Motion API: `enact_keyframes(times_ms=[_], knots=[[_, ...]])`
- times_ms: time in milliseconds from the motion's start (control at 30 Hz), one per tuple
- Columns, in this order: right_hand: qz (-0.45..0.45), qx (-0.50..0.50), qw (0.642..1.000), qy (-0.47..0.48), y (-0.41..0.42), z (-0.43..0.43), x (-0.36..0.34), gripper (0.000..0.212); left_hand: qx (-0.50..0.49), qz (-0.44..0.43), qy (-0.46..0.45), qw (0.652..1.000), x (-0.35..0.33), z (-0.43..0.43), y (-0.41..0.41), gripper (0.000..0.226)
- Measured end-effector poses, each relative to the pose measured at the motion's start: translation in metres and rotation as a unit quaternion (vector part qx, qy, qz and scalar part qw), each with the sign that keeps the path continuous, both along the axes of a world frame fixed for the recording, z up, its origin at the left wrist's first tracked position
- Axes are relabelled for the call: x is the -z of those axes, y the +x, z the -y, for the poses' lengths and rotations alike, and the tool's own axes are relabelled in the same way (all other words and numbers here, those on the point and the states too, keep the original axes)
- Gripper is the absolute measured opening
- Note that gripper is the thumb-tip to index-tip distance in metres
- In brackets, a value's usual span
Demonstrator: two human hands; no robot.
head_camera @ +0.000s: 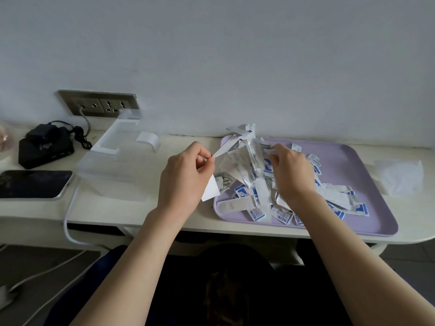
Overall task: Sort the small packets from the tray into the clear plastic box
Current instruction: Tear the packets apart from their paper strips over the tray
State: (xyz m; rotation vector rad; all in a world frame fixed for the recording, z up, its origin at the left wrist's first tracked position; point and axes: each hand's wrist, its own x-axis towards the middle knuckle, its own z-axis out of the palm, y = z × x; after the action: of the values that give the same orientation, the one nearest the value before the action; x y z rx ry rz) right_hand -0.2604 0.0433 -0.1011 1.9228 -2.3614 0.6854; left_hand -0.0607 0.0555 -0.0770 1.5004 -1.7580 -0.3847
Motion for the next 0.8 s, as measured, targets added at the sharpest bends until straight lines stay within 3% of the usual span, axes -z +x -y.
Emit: enact_keyframes(times_ms=[200,333,400,467,567,800], knots=[[0.017,0.066,0.997,0.018,-0.008,0.001,-0.005,0.023,-0.006,0.007,-0.013,1.0,-0.002,-0.001,0.001,0.013],[0.033,-0.035,0.999,-0.017,0.005,-0.005,-0.006,0.045,-0.007,0.003,-0.018,1.0,-0.002,-0.002,0.001,0.012],[0.044,-0.089,0.994,-0.044,0.016,-0.009,-0.008,0.039,-0.006,-0.002,-0.019,1.0,-0.002,-0.002,0.0,0.013],[0.035,-0.126,0.991,-0.003,0.026,-0.013,-0.003,0.029,-0.005,-0.005,-0.02,1.0,-0.002,-0.002,0.0,0.015],[0.034,-0.132,0.988,0.073,0.034,-0.014,0.01,0.036,0.0,-0.009,-0.023,1.0,-0.001,-0.002,-0.002,0.016],[0.104,-0.12,0.98,0.118,0.035,-0.01,0.013,0.032,0.004,-0.014,-0.029,0.999,0.0,-0.001,0.0,0.012]])
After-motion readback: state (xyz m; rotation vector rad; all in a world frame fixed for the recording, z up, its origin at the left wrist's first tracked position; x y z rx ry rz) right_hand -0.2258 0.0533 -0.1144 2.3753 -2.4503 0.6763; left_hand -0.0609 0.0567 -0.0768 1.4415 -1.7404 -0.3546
